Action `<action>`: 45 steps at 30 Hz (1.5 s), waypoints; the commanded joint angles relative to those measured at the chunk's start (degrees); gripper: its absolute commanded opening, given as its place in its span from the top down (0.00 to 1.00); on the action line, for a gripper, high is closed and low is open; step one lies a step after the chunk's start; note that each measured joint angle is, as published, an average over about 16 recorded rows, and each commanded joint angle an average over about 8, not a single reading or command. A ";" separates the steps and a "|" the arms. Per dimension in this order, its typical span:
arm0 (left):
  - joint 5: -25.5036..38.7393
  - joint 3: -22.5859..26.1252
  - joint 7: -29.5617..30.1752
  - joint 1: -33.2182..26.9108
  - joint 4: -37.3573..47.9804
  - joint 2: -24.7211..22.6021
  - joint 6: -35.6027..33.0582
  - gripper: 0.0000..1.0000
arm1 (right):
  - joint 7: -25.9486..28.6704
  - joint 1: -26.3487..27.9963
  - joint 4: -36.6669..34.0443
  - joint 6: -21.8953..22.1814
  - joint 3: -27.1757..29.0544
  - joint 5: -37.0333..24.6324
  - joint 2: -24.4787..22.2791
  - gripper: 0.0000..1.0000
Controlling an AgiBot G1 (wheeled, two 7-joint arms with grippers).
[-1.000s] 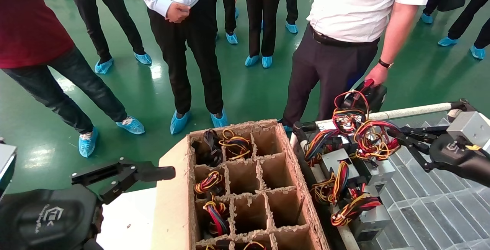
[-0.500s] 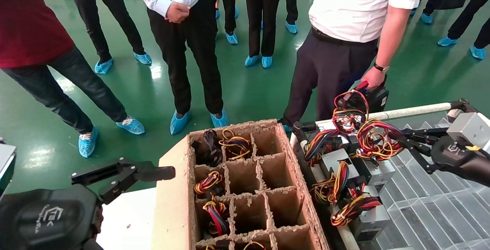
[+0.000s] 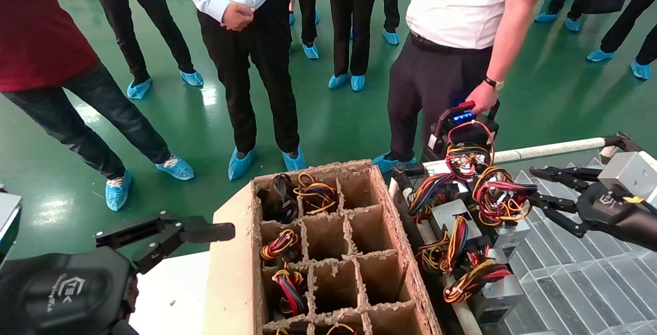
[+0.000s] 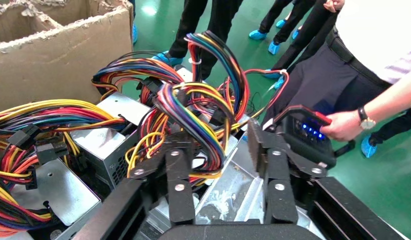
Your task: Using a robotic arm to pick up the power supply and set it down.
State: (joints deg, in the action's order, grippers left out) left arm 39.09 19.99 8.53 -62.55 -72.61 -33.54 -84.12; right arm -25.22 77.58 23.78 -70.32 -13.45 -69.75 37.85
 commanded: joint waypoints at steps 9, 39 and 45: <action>0.00 0.01 -0.01 -0.01 0.01 0.00 0.00 0.00 | 2.17 0.35 1.38 -1.27 0.03 0.21 -1.44 0.00; -0.03 0.03 -0.02 -0.01 0.05 0.01 0.01 0.00 | 14.94 -3.18 11.04 -8.62 0.82 10.52 -1.92 0.00; -0.03 0.03 -0.03 -0.01 0.05 0.01 0.02 0.00 | 17.79 -4.92 16.29 -9.53 0.36 12.87 -2.04 0.00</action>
State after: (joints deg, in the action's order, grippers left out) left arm 39.06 20.02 8.51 -62.56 -72.56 -33.54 -84.11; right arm -7.42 72.66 40.07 -79.85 -13.09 -56.87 35.81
